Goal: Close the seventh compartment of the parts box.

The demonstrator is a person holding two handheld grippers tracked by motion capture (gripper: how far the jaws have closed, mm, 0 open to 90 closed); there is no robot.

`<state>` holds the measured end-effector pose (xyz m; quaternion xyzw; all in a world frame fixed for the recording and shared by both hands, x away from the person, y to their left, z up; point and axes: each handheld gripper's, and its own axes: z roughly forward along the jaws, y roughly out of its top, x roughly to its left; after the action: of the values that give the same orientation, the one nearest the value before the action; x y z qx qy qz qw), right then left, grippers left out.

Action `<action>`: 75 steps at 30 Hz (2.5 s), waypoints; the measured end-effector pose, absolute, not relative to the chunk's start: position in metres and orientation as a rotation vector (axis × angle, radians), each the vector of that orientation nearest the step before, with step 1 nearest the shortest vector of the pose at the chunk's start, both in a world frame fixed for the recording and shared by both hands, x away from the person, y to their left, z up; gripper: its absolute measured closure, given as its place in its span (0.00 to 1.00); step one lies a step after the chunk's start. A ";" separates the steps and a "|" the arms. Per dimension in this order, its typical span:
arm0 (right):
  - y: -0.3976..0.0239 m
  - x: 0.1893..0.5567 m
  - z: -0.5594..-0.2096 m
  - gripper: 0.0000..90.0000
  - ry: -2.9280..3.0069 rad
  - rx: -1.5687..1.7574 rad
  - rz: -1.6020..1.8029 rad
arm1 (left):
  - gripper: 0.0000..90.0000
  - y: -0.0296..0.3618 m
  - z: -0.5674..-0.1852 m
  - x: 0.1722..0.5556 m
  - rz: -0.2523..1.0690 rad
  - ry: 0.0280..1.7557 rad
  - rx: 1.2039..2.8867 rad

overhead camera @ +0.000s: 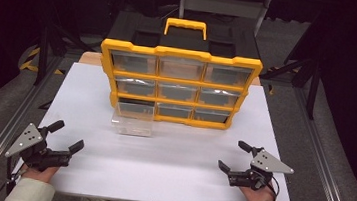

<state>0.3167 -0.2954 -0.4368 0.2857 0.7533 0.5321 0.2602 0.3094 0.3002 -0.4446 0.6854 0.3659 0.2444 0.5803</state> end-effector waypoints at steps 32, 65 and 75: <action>-0.296 0.318 -0.439 0.05 2.048 0.791 1.449 | 0.02 0.291 -0.438 0.316 0.530 0.810 1.600; -0.296 0.319 -0.441 0.05 2.063 0.803 1.440 | 0.02 0.241 -0.422 0.333 0.448 0.679 1.635; -0.296 0.319 -0.441 0.05 2.065 0.802 1.447 | 0.03 0.224 -0.418 0.339 0.411 0.644 1.633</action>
<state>0.3195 -0.2957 -0.4412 0.2939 0.7566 0.5301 0.2451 0.3388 0.2241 -0.4177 0.7103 0.2801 0.1786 0.6206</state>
